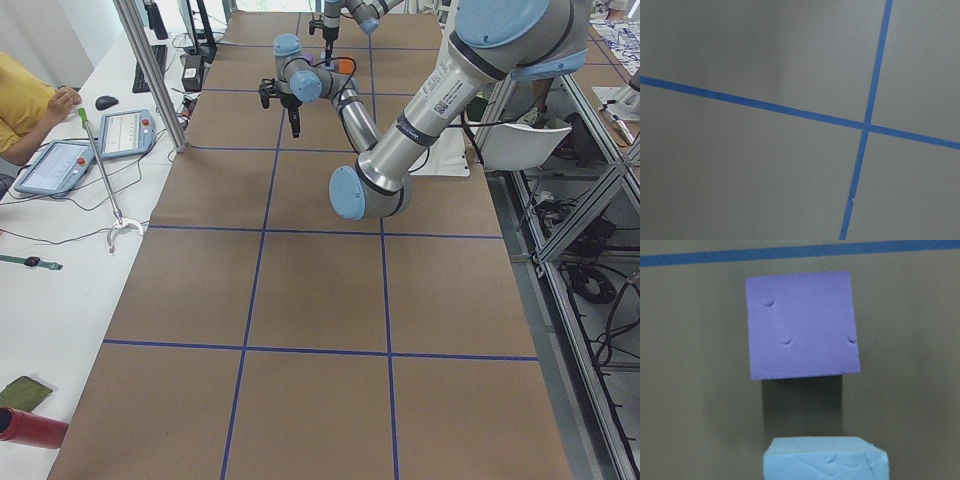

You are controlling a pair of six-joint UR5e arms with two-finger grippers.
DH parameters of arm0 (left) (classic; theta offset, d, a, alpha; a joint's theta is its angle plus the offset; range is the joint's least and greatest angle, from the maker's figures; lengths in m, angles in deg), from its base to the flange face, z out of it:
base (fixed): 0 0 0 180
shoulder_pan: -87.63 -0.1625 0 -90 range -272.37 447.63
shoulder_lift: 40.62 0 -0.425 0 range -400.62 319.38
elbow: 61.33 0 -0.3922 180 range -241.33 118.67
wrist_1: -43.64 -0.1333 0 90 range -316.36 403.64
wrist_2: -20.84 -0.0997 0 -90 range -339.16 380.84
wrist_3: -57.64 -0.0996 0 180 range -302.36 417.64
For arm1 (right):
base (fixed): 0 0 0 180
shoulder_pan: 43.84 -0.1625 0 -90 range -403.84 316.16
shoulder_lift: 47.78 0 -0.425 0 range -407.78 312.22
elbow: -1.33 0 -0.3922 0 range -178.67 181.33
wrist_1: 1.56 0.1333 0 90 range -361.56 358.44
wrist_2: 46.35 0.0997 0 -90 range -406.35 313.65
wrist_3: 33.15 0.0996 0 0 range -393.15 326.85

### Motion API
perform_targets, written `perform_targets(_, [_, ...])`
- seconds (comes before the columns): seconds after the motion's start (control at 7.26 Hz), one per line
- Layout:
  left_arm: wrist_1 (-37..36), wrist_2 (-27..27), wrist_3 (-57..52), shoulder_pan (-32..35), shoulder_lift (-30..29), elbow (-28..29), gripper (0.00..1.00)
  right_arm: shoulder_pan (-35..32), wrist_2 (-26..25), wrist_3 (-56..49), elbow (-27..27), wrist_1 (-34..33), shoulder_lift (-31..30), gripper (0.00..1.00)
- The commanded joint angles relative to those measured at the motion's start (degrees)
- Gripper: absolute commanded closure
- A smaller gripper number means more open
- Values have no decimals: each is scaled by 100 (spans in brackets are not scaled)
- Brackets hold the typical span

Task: Place blue block between orange and purple blocks
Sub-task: 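Lower the light blue cube between the purple and orange cubes and release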

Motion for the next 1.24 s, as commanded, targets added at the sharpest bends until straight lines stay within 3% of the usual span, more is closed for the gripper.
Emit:
perform_targets(0.0, [4, -3, 43, -9, 8, -29, 0, 28, -38, -3, -89, -1, 122, 100])
perform_targets(0.55, [-5, -12, 105, -9, -1, -38, 0, 28, -38, -2, -204, -1, 211, 100])
perform_targets(0.69, [-5, -20, 105, -9, -1, -38, 0, 28, -38, -3, -204, -1, 211, 53])
perform_targets(0.83, [-5, -38, 114, -9, -1, -38, 0, 20, -38, -3, -195, 42, 202, 1])
perform_targets(1.1, [-5, -38, 114, -9, -1, -38, 0, 2, -20, -11, -169, 236, 167, 0])
